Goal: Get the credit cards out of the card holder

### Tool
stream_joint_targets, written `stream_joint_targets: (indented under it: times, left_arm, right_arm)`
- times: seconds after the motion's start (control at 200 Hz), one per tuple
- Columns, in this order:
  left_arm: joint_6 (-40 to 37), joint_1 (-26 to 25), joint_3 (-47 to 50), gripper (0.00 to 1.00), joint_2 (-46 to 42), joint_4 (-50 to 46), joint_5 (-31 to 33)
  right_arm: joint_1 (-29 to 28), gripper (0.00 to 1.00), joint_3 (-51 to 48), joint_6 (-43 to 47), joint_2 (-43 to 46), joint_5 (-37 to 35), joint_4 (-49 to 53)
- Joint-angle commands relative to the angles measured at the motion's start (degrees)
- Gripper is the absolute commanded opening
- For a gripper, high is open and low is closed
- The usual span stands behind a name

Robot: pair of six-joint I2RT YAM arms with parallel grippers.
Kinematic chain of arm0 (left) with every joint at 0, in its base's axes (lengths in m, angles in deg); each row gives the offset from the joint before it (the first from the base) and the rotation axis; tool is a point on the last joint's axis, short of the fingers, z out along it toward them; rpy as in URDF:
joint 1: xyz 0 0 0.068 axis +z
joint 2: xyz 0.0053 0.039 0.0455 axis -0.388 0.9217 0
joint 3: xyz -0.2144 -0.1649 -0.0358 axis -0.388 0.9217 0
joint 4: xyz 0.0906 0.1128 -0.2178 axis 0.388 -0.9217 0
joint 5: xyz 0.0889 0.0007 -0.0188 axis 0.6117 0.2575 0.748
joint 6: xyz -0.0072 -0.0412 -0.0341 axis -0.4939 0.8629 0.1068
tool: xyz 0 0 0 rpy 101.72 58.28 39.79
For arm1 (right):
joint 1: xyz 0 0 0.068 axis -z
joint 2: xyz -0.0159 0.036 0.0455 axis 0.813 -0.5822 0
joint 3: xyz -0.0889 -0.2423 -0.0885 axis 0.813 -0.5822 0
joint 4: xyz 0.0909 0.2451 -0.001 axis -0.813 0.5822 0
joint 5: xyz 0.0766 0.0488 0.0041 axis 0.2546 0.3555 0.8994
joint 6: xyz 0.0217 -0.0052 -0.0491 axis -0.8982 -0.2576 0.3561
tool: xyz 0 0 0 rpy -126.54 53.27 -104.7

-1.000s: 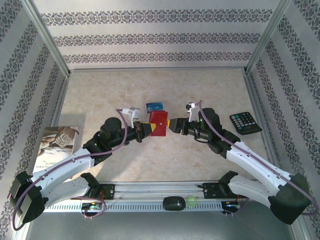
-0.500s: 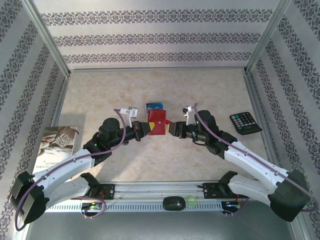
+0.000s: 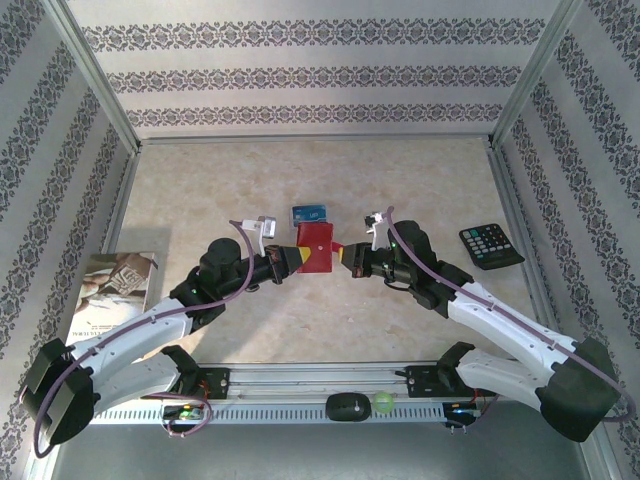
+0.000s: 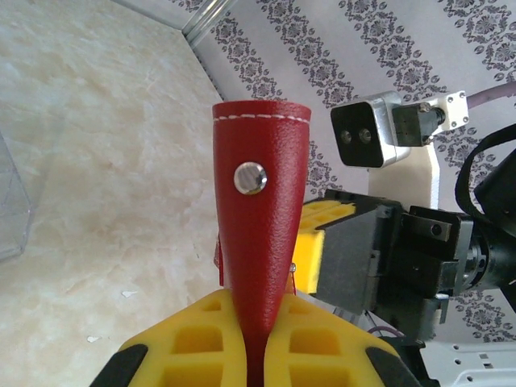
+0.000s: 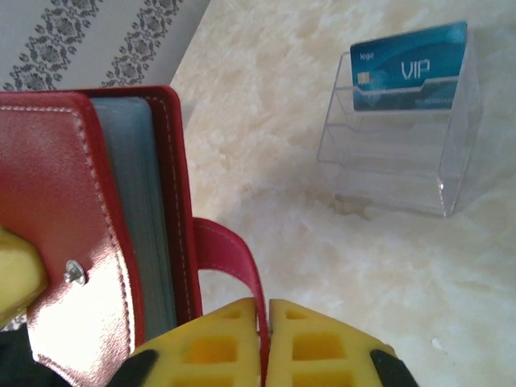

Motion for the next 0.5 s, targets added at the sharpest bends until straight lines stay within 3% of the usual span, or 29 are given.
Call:
stream_joint_targets:
  times: [0.0, 0.145, 0.385, 0.495]
  left_arm:
    - [1.8, 0.6, 1.3, 0.00, 0.6, 5.6, -0.1]
    - [5.2, 0.2, 4.3, 0.00, 4.4, 5.8, 1.1]
    - [8.3, -4.6, 6.5, 0.25, 15.5, 3.8, 2.9]
    - [9.1, -6.2, 4.9, 0.30, 21.0, -0.5, 2.4]
  right_arm:
    - [-1.7, 0.00, 1.3, -0.1, 1.1, -2.7, 2.6]
    - [-2.8, 0.00, 1.5, -3.7, 2.3, -6.2, 11.5]
    - [-8.1, 0.00, -2.3, -7.0, 3.3, -11.1, 16.3]
    - [-9.4, 0.00, -3.0, -7.8, 3.1, -12.8, 17.3]
